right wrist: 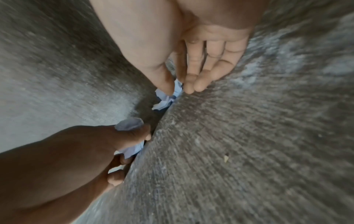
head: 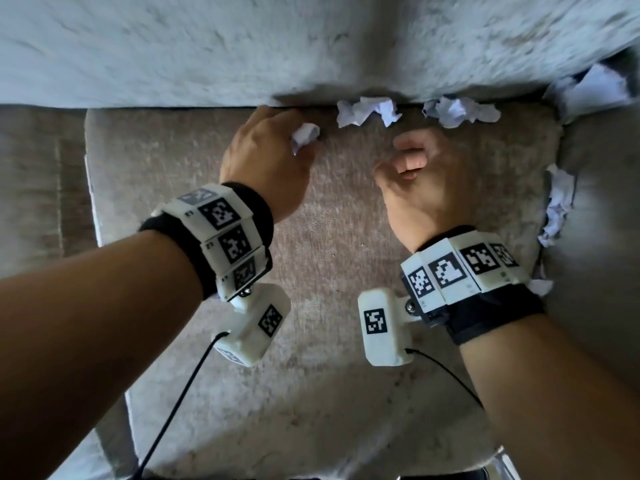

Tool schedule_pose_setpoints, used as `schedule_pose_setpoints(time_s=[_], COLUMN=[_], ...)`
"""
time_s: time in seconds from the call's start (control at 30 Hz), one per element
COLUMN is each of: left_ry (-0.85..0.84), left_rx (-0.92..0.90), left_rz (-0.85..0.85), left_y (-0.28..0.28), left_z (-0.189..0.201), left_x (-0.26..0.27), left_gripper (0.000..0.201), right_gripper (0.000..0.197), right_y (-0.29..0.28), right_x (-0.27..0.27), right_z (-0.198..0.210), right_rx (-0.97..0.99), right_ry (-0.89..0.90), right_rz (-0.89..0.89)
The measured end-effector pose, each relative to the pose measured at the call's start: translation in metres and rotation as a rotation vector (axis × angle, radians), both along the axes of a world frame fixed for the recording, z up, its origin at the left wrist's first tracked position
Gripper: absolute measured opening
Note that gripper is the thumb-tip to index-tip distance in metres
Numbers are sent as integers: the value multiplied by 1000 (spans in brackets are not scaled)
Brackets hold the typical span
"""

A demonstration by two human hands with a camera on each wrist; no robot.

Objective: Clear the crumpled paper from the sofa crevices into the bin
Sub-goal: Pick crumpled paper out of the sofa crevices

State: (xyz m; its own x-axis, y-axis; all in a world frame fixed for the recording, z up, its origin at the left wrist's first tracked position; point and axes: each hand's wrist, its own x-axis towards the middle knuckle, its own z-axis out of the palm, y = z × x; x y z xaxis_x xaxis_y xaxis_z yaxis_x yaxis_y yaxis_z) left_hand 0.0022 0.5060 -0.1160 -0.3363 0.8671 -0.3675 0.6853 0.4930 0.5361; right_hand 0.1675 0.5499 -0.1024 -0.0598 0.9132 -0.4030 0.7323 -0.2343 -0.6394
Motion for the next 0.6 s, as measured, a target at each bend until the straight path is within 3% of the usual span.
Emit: schedule_pose_setpoints(time_s=[0.07,0.17,0.23,0.4,0.6], left_ry=[-36,-81,-117,-244,-358], left_rx=[27,-60,-116,-175,-141], left_rz=[0,39,65,185,256], left_y=[-11,-27,-36,-50,-63], left_z=[1,7,11,23,30], left_x=[3,6,3,-9,-18], left_gripper=[14,35,38,52,48], right_gripper=[33,43,47,31,33], right_y=[3,9,13,25,34], right_x=[-6,-19,-27,-45,-53], right_z=[4,8,4,-8,-7], right_rx=[47,66,62,73,43], right_ry=[4,-15,-53,-215,-334], right_rz=[32,120,178,258,243])
